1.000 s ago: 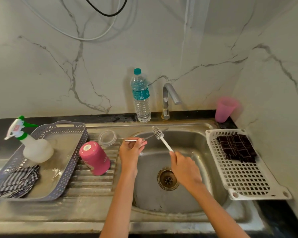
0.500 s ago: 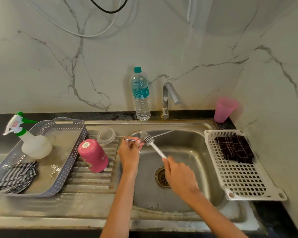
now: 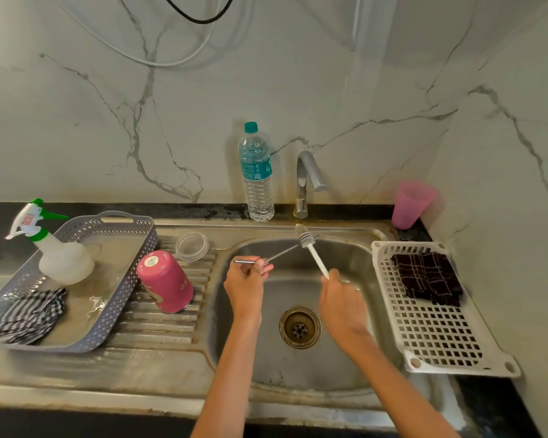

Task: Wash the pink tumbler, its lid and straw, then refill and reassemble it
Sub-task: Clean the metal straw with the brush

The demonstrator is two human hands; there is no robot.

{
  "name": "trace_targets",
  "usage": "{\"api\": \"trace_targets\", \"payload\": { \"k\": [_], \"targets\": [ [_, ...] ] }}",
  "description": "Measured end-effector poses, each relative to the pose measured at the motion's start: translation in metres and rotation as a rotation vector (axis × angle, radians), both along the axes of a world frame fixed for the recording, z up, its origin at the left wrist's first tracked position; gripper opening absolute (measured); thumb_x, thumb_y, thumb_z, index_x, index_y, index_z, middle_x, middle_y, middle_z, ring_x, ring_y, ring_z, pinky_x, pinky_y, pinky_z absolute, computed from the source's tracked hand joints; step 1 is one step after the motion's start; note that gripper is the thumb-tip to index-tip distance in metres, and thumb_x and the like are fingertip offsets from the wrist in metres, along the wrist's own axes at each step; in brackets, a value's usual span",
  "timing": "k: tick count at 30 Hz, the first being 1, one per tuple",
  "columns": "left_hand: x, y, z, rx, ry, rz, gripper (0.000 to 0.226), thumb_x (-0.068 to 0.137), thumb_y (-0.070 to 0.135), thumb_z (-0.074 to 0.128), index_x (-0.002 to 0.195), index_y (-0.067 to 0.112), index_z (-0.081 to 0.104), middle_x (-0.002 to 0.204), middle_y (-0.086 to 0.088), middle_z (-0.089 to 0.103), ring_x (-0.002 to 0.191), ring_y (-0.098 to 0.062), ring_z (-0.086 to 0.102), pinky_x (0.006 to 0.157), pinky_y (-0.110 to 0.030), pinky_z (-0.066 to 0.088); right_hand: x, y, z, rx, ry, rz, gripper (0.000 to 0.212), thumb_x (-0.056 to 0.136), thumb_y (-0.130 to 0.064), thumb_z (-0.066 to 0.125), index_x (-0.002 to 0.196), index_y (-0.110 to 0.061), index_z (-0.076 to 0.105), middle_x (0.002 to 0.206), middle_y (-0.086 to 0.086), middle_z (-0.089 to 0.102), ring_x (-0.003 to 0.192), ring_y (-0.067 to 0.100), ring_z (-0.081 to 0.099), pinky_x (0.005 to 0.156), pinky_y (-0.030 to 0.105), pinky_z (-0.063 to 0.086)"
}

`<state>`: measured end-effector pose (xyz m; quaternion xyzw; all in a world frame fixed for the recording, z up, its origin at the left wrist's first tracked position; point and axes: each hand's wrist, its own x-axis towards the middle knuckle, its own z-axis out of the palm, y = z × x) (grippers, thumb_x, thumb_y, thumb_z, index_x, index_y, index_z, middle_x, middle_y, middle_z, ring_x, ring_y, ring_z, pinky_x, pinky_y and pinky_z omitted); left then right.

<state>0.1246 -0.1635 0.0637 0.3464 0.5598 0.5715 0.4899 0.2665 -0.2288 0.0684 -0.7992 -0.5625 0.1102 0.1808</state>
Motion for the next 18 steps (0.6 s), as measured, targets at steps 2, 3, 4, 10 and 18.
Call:
{"api": "trace_targets", "payload": {
  "k": [2,3,4,10,18],
  "targets": [
    [0.002,0.002,-0.002,-0.005,-0.014,0.024,0.013,0.094,0.001,0.06,0.09,0.013,0.06,0.094,-0.015,0.071,0.082,-0.021,0.074,0.077,-0.03,0.058,-0.013,-0.012,-0.002,0.003,-0.015,0.128,0.028,0.104,-0.033,0.024,0.109,-0.014,0.044,0.087,0.008,0.069,0.081,0.032,0.068,0.064,0.04,0.053],
    [0.003,0.003,-0.002,-0.003,-0.02,0.026,0.013,0.094,0.001,0.06,0.09,0.013,0.06,0.094,-0.016,0.071,0.083,-0.022,0.074,0.078,-0.03,0.058,-0.016,-0.019,-0.003,-0.014,-0.037,0.179,0.03,0.104,-0.034,0.023,0.11,-0.013,0.045,0.087,0.008,0.07,0.081,0.031,0.069,0.064,0.039,0.052],
    [0.004,0.003,-0.001,0.001,-0.022,0.02,0.012,0.094,0.001,0.06,0.09,0.013,0.06,0.094,-0.015,0.071,0.083,-0.022,0.074,0.078,-0.03,0.058,-0.013,-0.019,-0.004,-0.038,-0.054,0.172,0.033,0.104,-0.034,0.023,0.111,-0.012,0.047,0.088,0.008,0.07,0.082,0.031,0.069,0.066,0.038,0.053],
    [0.011,-0.004,-0.002,-0.005,0.007,0.031,0.014,0.095,0.001,0.058,0.09,0.014,0.06,0.088,-0.009,0.071,0.081,-0.019,0.074,0.079,-0.031,0.058,0.027,-0.003,-0.002,0.013,0.013,0.058,0.035,0.104,-0.032,0.026,0.107,-0.011,0.054,0.08,0.004,0.064,0.073,0.024,0.064,0.06,0.031,0.047],
    [0.019,-0.007,0.0,0.021,0.106,0.056,0.018,0.095,0.003,0.059,0.086,0.019,0.059,0.085,-0.004,0.07,0.083,-0.021,0.073,0.078,-0.031,0.058,0.034,0.003,-0.001,-0.02,0.071,-0.005,0.037,0.104,-0.033,0.026,0.105,-0.01,0.055,0.078,0.004,0.064,0.071,0.022,0.063,0.061,0.032,0.046]
  ]
}}
